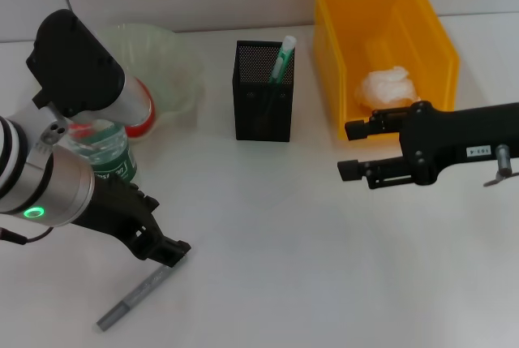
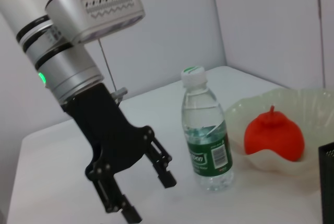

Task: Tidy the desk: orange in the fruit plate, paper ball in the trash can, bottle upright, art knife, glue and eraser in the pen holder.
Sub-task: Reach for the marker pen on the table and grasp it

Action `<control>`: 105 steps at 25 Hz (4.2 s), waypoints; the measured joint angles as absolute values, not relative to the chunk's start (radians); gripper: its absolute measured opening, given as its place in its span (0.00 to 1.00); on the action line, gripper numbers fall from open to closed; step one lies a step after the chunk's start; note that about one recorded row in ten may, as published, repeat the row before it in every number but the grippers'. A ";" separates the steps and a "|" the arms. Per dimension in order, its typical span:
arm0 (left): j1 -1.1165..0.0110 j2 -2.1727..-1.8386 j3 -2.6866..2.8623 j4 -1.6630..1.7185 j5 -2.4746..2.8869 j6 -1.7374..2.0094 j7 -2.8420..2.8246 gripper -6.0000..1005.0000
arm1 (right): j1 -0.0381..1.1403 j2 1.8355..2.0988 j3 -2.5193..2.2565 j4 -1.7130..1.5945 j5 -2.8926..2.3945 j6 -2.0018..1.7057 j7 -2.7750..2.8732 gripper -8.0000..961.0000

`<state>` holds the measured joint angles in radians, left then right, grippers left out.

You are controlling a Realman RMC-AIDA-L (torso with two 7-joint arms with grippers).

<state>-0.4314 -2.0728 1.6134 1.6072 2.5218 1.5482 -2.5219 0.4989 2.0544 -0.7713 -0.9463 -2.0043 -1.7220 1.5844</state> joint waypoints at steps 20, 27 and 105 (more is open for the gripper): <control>-0.370 -2.072 1.618 1.607 2.476 1.520 -2.456 0.78 | 0.491 2.051 -0.725 -1.093 -1.922 -1.726 1.698 0.75; -0.386 -2.072 1.638 1.607 2.469 1.530 -2.454 0.78 | 0.460 2.050 -0.706 -1.092 -1.921 -1.726 1.694 0.75; -0.568 -2.074 1.744 1.505 2.577 1.623 -2.654 0.78 | 0.333 2.043 -0.560 -0.814 -1.783 -1.760 1.390 0.75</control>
<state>-0.5675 -2.0741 1.7442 1.5054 2.5766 1.6230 -2.6539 0.3332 2.0427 -0.5595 -0.8140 -1.7829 -1.7604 1.3896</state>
